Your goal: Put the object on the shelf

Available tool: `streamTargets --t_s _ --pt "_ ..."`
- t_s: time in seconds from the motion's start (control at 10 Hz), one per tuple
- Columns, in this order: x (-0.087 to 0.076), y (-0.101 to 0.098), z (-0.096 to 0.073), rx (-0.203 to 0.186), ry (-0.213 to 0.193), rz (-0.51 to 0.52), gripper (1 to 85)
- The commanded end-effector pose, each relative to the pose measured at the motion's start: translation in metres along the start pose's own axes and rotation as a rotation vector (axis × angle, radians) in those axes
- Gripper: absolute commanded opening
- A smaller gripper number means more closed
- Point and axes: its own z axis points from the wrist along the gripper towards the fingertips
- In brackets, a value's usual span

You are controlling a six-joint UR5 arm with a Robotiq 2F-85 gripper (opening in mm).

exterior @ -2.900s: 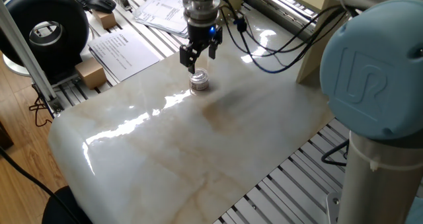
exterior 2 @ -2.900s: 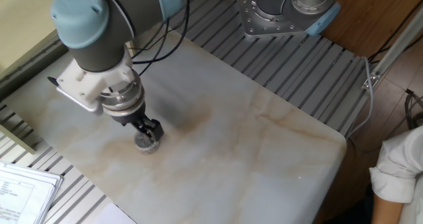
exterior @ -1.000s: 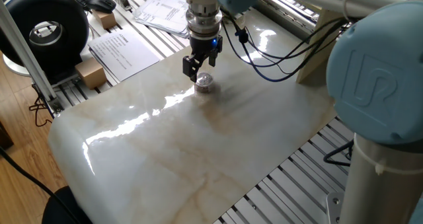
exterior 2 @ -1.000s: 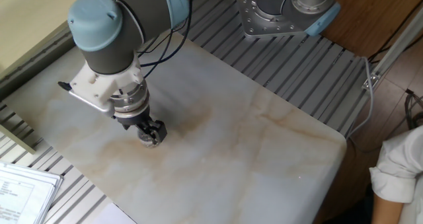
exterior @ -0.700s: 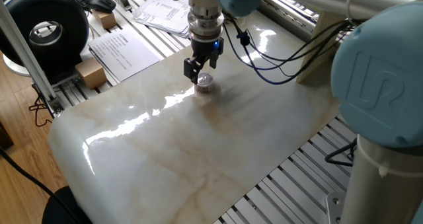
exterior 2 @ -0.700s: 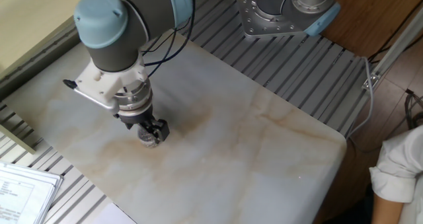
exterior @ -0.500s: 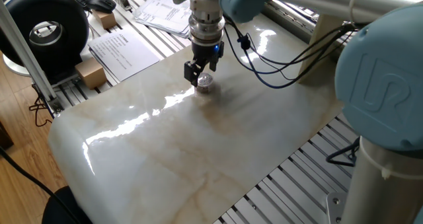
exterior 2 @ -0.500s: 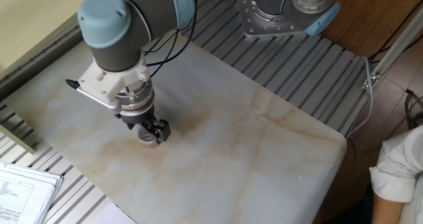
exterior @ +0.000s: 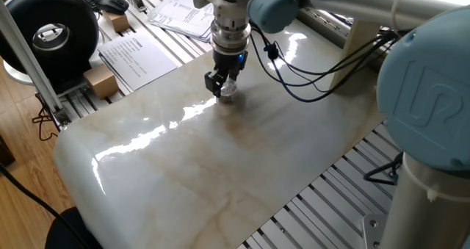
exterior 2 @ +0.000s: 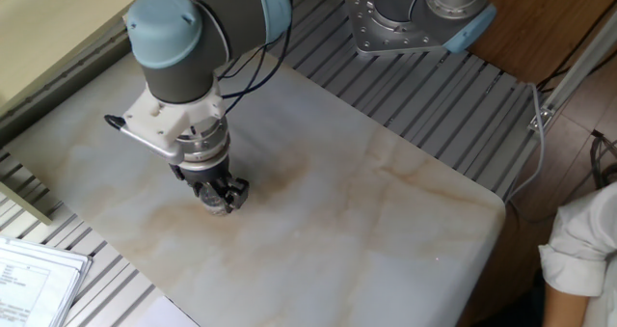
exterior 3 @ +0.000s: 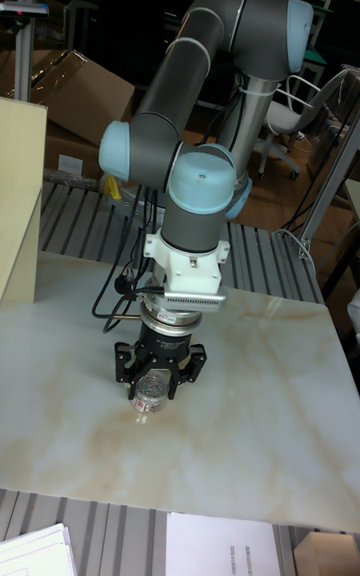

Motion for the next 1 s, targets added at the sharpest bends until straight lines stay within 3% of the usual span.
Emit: streamTargets --t_s 0.0,0.3,0.5,0.6,0.7,0.8,0.9 --pt "0.002 0.003 -0.013 -0.017 -0.013 0.002 1.3" --pt "0.016 0.001 -0.06 -0.023 0.03 -0.045 1.3" --pt "0.017 -0.004 -0.109 -0.031 0.067 -0.074 1.3" --pt "0.017 -0.004 -0.115 -0.033 0.076 -0.084 1.3" --pt "0.011 -0.002 -0.115 -0.04 0.054 -0.101 1.3" --pt "0.005 -0.012 -0.114 -0.002 0.031 -0.114 1.3" --pt "-0.001 -0.013 -0.114 0.004 0.007 -0.111 1.3"
